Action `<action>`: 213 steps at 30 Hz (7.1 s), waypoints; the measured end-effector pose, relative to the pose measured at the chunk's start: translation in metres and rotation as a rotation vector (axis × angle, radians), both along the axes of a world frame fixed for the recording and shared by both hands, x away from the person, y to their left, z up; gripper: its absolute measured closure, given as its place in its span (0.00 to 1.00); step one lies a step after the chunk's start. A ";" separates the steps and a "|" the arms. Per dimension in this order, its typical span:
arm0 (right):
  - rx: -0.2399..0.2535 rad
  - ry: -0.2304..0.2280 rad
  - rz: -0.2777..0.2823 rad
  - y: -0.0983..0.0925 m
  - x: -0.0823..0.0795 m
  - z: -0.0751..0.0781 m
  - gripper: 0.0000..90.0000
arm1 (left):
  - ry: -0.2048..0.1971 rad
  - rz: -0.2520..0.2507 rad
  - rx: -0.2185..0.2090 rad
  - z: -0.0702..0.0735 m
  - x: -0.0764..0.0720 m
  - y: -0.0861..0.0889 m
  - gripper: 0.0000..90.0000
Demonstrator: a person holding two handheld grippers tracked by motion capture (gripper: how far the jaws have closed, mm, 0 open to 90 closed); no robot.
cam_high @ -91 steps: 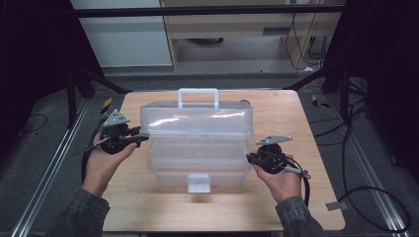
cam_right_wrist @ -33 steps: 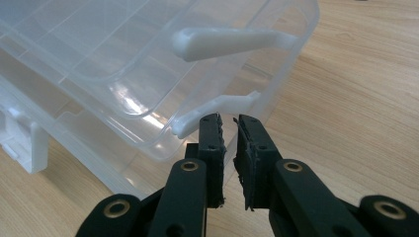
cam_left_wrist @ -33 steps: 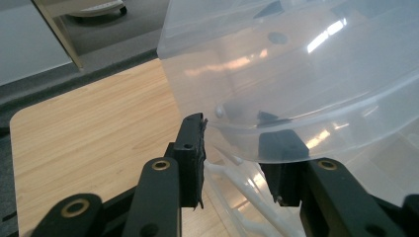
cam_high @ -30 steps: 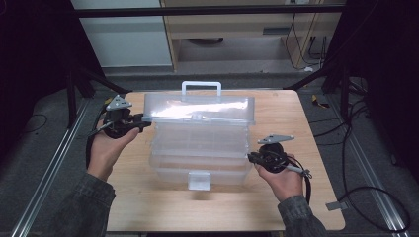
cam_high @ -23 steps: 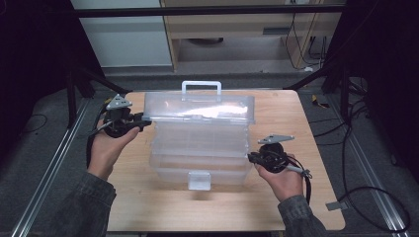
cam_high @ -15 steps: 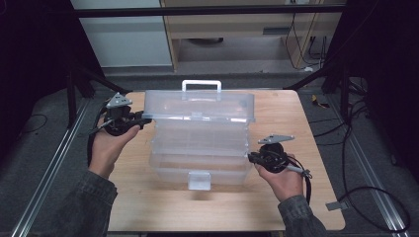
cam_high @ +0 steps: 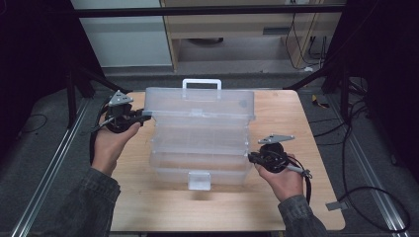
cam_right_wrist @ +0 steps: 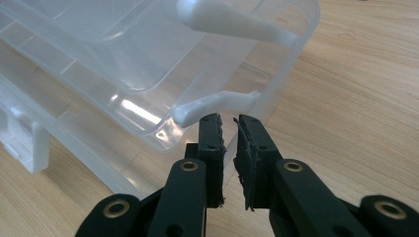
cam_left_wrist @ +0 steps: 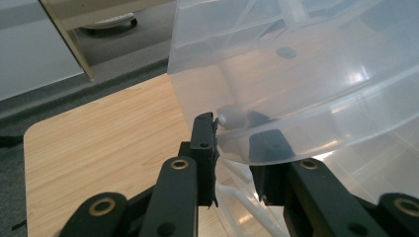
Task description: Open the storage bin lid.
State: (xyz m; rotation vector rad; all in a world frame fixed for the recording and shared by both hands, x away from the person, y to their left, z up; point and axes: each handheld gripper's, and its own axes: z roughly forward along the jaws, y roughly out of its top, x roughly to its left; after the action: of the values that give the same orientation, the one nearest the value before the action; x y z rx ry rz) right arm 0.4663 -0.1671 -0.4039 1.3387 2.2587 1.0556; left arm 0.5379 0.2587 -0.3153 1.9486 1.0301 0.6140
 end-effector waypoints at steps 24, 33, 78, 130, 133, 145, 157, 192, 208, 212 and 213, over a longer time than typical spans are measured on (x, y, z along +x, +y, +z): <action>-0.020 0.006 0.000 0.000 0.002 0.001 0.90 | -0.017 0.031 0.026 0.004 0.006 -0.005 0.86; -0.029 0.022 0.008 -0.004 0.007 0.003 0.90 | -0.001 0.037 0.027 0.008 0.014 -0.008 0.86; -0.037 0.024 0.000 -0.009 0.016 0.003 0.90 | 0.015 0.046 -0.003 0.014 0.034 -0.012 0.87; -0.050 0.032 -0.032 -0.005 0.020 -0.005 0.78 | 0.033 0.048 -0.007 0.022 0.051 -0.014 0.88; -0.054 0.033 -0.032 -0.005 0.020 -0.005 0.78 | 0.043 0.046 -0.010 0.023 0.052 -0.013 0.88; -0.056 0.031 -0.031 -0.006 0.022 -0.005 0.78 | 0.060 0.049 -0.033 0.024 0.062 -0.012 0.88; -0.054 0.029 -0.028 -0.006 0.022 -0.005 0.78 | 0.075 0.048 -0.055 0.025 0.073 -0.012 0.88; -0.056 0.032 -0.029 -0.006 0.023 -0.005 0.78 | 0.101 0.091 -0.040 0.026 0.099 -0.011 0.94; -0.053 0.040 -0.030 -0.009 0.024 -0.005 0.79 | 0.033 0.145 -0.066 0.018 0.084 0.003 0.74; -0.059 0.039 -0.034 -0.009 0.024 -0.005 0.78 | 0.004 0.160 -0.060 0.006 0.065 0.016 0.64; -0.064 0.049 -0.037 -0.009 0.024 -0.005 0.78 | 0.000 0.162 -0.061 0.000 0.059 0.021 0.60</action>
State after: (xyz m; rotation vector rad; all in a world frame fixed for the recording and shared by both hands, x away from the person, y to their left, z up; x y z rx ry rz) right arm 0.4904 -0.1756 -0.4086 1.3891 2.2732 0.9398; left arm 0.5965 0.2801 -0.3148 1.8240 1.2017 0.6635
